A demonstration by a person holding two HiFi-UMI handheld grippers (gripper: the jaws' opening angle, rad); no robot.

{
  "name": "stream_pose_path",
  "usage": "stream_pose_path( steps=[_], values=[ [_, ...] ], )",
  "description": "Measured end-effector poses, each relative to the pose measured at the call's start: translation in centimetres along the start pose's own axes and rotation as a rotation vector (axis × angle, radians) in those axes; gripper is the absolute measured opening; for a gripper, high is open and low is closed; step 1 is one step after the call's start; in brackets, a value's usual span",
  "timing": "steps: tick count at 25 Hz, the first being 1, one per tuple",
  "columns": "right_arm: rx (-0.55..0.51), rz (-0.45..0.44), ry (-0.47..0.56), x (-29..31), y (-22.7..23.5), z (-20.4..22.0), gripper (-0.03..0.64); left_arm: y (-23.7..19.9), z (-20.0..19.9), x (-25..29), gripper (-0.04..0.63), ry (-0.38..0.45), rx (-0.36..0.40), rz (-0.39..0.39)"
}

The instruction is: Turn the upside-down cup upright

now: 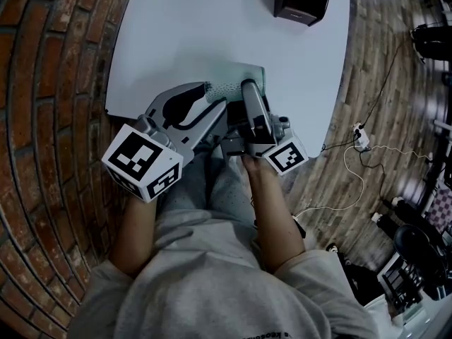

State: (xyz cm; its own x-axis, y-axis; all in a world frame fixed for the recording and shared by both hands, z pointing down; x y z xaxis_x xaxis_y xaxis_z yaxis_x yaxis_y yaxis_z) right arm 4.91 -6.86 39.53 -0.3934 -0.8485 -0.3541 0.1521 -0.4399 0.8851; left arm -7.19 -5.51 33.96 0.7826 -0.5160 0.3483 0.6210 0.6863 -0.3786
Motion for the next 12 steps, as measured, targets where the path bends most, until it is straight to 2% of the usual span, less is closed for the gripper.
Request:
stream_pose_path(
  steps=[4,12],
  values=[
    [0.028,-0.028,0.02,-0.17,0.17,-0.02,0.316,-0.06,-0.18,0.1,0.115,-0.01,0.015,0.016],
    [0.057,-0.065,0.039,-0.07,0.19,-0.02,0.317,0.04,-0.56,0.0,0.089,-0.01,-0.005,0.048]
  ],
)
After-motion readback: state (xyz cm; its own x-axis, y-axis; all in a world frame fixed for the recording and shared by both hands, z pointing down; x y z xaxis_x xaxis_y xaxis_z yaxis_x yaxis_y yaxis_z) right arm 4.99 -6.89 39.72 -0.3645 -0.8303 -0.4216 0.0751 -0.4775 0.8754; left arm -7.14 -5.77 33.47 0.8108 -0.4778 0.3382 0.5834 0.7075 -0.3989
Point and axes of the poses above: the fingertips, and each gripper's own axes: x forward along the fingers, y to its right, z out of its underside, the point moved 5 cm from there along -x, backward along the fingers, and after that the axes turned 2 degrees about y, right-handed, at the moved point
